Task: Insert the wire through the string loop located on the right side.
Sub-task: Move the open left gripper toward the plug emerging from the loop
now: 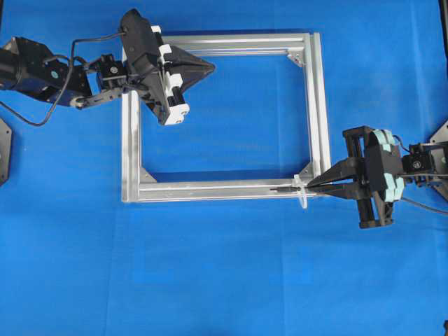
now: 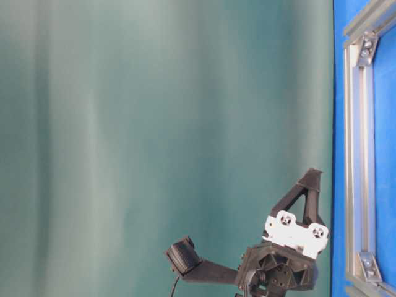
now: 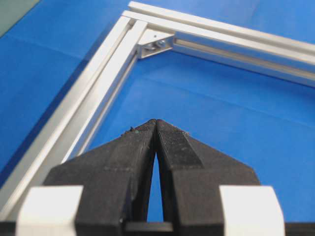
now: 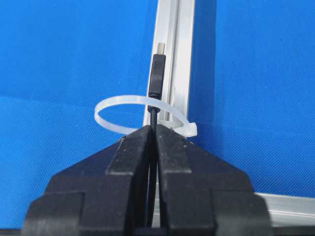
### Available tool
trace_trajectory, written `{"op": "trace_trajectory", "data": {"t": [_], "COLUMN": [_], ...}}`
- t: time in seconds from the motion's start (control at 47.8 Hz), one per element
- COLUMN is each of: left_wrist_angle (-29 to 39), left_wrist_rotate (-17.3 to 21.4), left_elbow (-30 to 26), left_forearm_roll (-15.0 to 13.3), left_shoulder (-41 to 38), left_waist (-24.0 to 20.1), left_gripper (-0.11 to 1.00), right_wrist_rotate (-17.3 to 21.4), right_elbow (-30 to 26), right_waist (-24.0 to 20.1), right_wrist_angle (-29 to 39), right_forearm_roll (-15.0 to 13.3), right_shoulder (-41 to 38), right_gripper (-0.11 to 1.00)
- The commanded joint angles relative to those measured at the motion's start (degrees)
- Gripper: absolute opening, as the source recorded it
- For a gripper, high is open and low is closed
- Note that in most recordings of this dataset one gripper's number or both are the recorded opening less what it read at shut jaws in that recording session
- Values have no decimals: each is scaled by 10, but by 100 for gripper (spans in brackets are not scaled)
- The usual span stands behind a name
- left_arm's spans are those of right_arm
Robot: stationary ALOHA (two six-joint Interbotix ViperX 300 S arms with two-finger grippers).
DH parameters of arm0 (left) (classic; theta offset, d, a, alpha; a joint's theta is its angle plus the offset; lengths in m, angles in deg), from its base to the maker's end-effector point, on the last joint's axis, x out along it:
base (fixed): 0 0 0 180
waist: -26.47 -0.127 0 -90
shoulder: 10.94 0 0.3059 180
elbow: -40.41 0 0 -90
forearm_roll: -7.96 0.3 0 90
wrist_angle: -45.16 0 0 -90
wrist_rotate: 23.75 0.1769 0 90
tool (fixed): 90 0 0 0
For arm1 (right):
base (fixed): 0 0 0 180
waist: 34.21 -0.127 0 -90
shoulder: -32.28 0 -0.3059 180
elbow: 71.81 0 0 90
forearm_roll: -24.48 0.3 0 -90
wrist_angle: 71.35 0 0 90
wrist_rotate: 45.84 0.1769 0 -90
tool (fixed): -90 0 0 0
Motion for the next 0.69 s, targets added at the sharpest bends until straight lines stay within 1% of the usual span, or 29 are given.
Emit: {"op": "trace_trajectory", "data": {"t": [0.0, 0.105, 0.23, 0.503, 0.586, 0.67], "left_wrist_angle": [-4, -4, -3, -4, -3, -3], "left_wrist_rotate": [-3, -3, -4, -23, -30, -36], "left_elbow": [-4, -6, -5, -4, -6, -6], "left_forearm_roll": [1, 2, 1, 2, 2, 1], "left_shoulder": [18, 17, 15, 16, 15, 14], "left_waist": [16, 45, 93, 192, 214, 224], "left_gripper": [0, 0, 0, 0, 0, 0], "right_wrist_rotate": [0, 0, 0, 0, 0, 0], "right_elbow": [-8, -8, -8, -8, -8, -8], "right_waist": [2, 2, 1, 2, 2, 1], "right_wrist_angle": [-6, -6, -6, -5, -5, -5], "right_forearm_roll": [1, 1, 1, 1, 1, 1], "right_shoulder": [4, 4, 4, 3, 4, 3], "right_gripper": [-3, -3, -3, -3, -3, -3]}}
